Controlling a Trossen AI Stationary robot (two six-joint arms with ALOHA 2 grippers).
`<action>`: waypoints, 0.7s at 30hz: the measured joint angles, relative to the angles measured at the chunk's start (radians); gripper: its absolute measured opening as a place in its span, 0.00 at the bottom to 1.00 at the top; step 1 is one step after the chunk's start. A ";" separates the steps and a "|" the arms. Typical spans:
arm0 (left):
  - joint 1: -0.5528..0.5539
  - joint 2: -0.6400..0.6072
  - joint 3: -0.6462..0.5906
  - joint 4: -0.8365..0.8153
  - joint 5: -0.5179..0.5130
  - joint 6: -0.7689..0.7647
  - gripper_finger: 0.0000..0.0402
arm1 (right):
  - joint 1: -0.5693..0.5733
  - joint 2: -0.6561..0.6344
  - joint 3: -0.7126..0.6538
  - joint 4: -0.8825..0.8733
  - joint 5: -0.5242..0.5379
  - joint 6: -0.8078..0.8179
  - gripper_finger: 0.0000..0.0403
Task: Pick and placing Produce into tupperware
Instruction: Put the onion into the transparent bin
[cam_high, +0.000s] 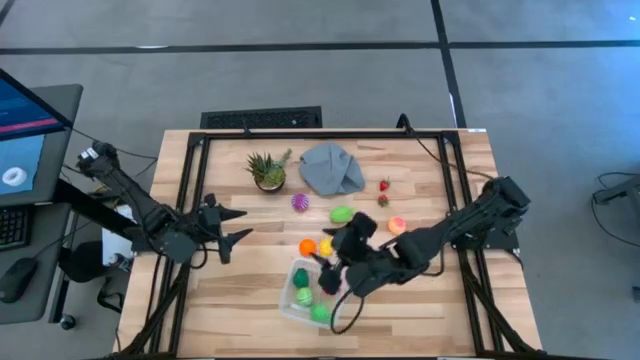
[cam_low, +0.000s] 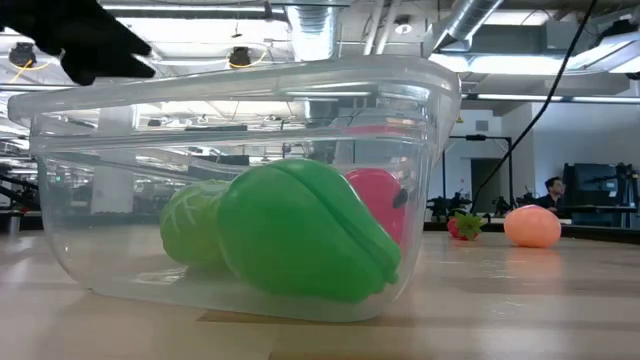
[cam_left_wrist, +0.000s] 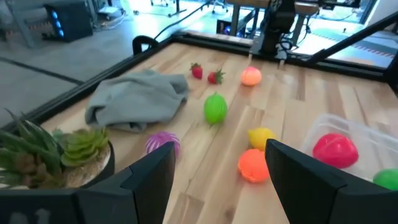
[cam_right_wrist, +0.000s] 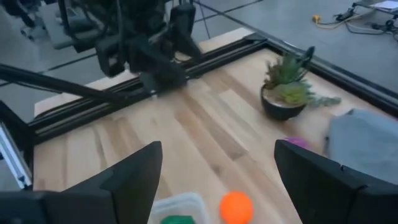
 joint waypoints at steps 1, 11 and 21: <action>0.020 0.000 -0.010 0.020 0.014 0.010 0.60 | -0.004 -0.025 -0.026 0.002 0.000 0.000 0.82; 0.320 0.089 -0.087 0.296 0.304 0.145 0.60 | -0.008 -0.311 -0.339 0.106 0.038 0.011 0.80; 0.493 0.366 -0.088 0.608 0.478 0.171 0.60 | -0.008 -0.628 -0.622 0.201 0.018 -0.008 0.80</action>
